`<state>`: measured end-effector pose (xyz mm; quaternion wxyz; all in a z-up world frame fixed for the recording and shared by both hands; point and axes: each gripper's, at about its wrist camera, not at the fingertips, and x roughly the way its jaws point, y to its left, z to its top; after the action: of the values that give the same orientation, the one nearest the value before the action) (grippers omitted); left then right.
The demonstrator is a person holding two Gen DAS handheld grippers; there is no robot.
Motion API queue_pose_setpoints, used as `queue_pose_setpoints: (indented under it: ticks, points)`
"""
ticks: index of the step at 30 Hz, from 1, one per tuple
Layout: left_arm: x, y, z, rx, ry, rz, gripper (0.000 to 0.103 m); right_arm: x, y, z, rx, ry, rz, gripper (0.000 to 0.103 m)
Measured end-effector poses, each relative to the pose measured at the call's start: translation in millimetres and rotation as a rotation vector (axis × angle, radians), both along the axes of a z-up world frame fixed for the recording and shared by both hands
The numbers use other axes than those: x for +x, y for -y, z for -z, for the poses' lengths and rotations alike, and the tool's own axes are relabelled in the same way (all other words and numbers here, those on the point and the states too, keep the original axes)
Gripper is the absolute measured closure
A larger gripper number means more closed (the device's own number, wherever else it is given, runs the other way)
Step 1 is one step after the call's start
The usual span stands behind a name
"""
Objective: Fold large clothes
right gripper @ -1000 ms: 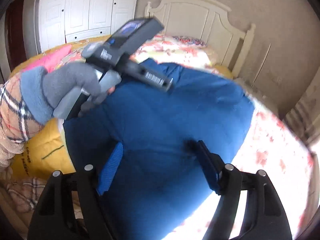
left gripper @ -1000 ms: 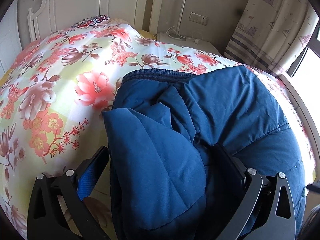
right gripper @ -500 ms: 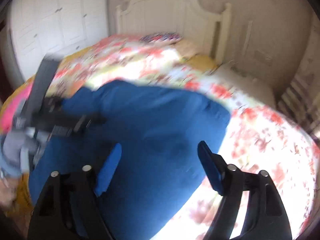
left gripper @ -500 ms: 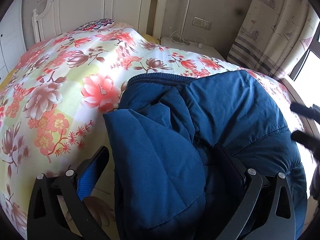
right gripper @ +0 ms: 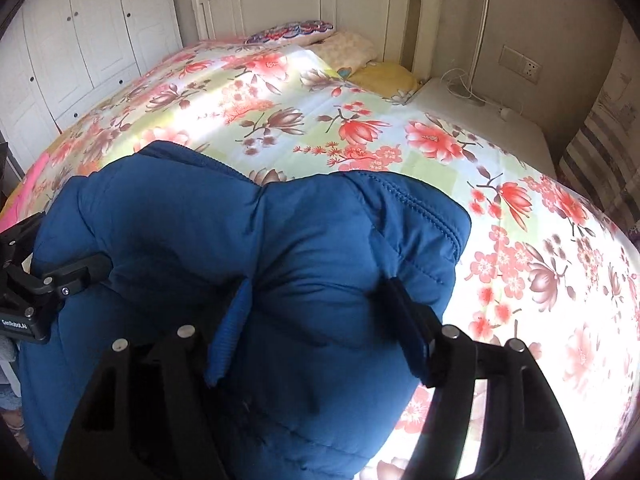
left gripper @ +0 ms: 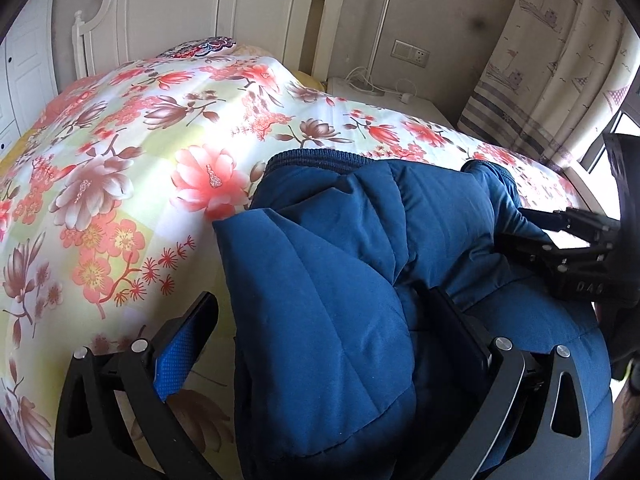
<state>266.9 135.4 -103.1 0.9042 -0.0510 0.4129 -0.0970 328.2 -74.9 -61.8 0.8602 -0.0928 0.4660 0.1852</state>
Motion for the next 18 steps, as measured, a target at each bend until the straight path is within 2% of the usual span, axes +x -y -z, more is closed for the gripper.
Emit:
queue_pose_setpoints:
  ticks: [2,5,6,8,9,11,13,18]
  points:
    - [-1.2,0.6,-1.4,0.012,0.012,-0.004,0.004,-10.4,10.2,-16.6,-0.04,-0.009,0.011,0.03]
    - [-2.3,0.1,-2.2,0.012,0.02,-0.006,0.004,-6.9,20.5,-44.8,0.026,0.14,0.104,0.03]
    - [-3.0,0.0,-2.5,0.013,0.024,-0.007,0.004,0.0,21.8,-38.8,0.024,0.137,0.14,0.03]
    - [-4.4,0.0,-3.6,0.022,0.035,-0.016,0.004,15.3,15.8,-1.5,-0.011,0.037,0.121,0.028]
    - [-5.1,0.1,-3.9,0.028,0.038,-0.023,0.004,16.7,17.3,11.6,0.049,0.036,0.1,0.027]
    - [-4.7,-0.5,-4.1,0.024,0.039,-0.025,0.004,21.5,23.2,13.9,0.101,0.016,0.114,0.027]
    - [-6.5,0.6,-4.9,0.033,0.046,-0.027,0.004,20.6,15.2,11.9,0.048,0.03,0.1,0.027]
    - [-10.6,2.9,-7.6,0.061,0.067,-0.048,0.004,19.8,11.7,11.8,0.033,0.042,0.107,0.027]
